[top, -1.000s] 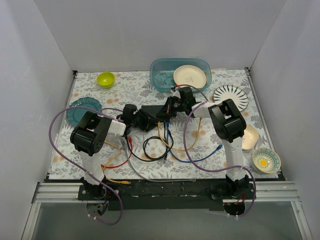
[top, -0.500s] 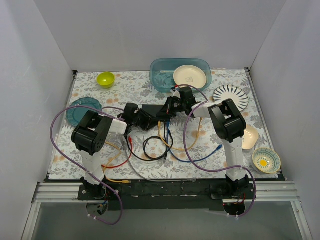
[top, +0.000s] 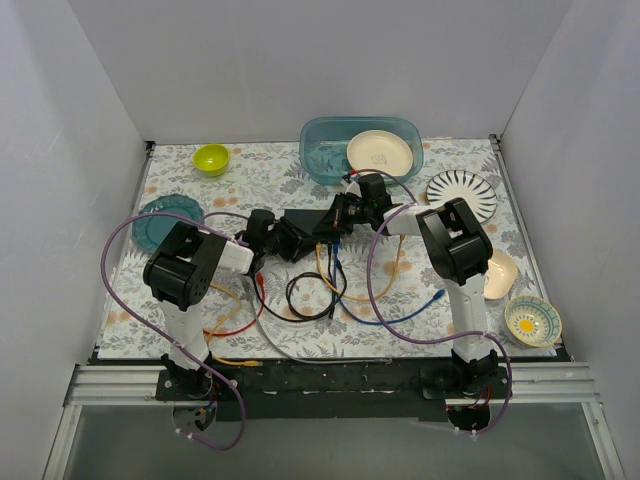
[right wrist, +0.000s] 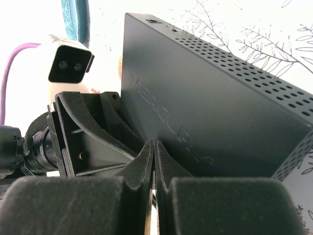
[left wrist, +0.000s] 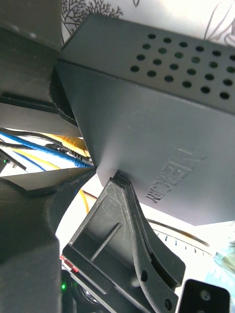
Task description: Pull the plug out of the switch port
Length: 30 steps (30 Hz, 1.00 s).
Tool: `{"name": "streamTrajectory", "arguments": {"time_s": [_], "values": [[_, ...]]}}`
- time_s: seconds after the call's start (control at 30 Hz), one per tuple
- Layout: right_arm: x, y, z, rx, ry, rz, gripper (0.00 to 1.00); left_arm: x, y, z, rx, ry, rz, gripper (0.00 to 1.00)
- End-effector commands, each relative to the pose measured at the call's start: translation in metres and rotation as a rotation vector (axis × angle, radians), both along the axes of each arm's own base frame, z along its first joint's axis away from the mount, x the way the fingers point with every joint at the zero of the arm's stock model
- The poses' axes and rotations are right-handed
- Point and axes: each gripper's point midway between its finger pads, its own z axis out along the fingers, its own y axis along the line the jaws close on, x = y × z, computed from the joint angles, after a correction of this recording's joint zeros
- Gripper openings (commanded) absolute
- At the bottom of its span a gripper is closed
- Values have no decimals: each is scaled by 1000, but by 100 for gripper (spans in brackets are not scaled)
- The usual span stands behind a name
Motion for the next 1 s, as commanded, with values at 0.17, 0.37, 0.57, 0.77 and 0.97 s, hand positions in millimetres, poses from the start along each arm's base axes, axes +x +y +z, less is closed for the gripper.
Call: {"name": "streamTrajectory", "arguments": {"time_s": [0.17, 0.37, 0.57, 0.77, 0.97], "values": [[-17, -20, -53, -126, 111, -29, 7, -36, 22, -62, 196, 149, -44, 29], [-17, -21, -55, -128, 114, -30, 7, -34, 23, -64, 225, 139, -57, 18], [-17, -21, -55, -128, 115, -28, 7, -37, 26, -70, 241, 161, -59, 1], [-16, -23, -56, -129, 118, -32, 7, -64, 35, -69, 239, 183, -80, 0], [-13, -25, -56, -128, 117, -38, 6, -89, 46, -48, 225, 150, -93, 0]]}}
